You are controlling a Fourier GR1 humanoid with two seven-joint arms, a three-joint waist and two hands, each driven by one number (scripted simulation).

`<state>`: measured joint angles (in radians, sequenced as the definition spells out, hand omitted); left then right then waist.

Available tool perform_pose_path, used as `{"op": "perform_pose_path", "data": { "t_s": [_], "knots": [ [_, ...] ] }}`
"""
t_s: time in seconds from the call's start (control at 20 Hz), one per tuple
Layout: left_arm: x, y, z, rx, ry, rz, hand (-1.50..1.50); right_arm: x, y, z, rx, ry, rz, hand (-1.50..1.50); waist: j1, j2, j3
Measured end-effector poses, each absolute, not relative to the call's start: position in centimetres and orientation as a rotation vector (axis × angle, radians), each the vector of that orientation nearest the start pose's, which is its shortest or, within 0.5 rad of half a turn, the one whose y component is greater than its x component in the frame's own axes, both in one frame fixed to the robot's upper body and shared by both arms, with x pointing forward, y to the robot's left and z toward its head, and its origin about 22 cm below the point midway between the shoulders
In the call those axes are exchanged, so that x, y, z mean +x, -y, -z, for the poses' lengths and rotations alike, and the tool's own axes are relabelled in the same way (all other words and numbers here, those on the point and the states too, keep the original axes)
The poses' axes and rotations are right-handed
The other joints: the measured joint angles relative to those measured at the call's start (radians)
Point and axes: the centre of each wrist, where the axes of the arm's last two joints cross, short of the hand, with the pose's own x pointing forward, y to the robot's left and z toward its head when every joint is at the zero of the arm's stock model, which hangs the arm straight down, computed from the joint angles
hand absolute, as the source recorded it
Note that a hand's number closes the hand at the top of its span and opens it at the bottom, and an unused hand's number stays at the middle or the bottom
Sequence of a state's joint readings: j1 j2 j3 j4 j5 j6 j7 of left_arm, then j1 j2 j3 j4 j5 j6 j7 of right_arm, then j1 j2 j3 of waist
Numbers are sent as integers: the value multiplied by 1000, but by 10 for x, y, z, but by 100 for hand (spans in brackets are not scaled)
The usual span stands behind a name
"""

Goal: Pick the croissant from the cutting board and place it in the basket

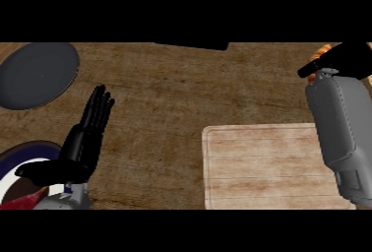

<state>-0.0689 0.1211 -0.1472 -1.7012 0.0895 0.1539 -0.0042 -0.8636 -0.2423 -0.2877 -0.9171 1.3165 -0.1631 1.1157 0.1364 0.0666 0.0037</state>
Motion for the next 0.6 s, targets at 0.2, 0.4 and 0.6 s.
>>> {"op": "perform_pose_path", "data": {
  "t_s": [0.2,0.4,0.6],
  "knots": [
    [254,-207,-50,-36,1749,55,0,437,255,-175,-1562,729,73,150,20,0,-2],
    [256,-205,-51,-41,1746,68,0,445,249,-203,-1630,803,152,150,30,-3,-4],
    [259,-202,-49,-42,1741,75,0,452,241,-220,-1666,830,211,150,27,-5,-5]
  ]
}}
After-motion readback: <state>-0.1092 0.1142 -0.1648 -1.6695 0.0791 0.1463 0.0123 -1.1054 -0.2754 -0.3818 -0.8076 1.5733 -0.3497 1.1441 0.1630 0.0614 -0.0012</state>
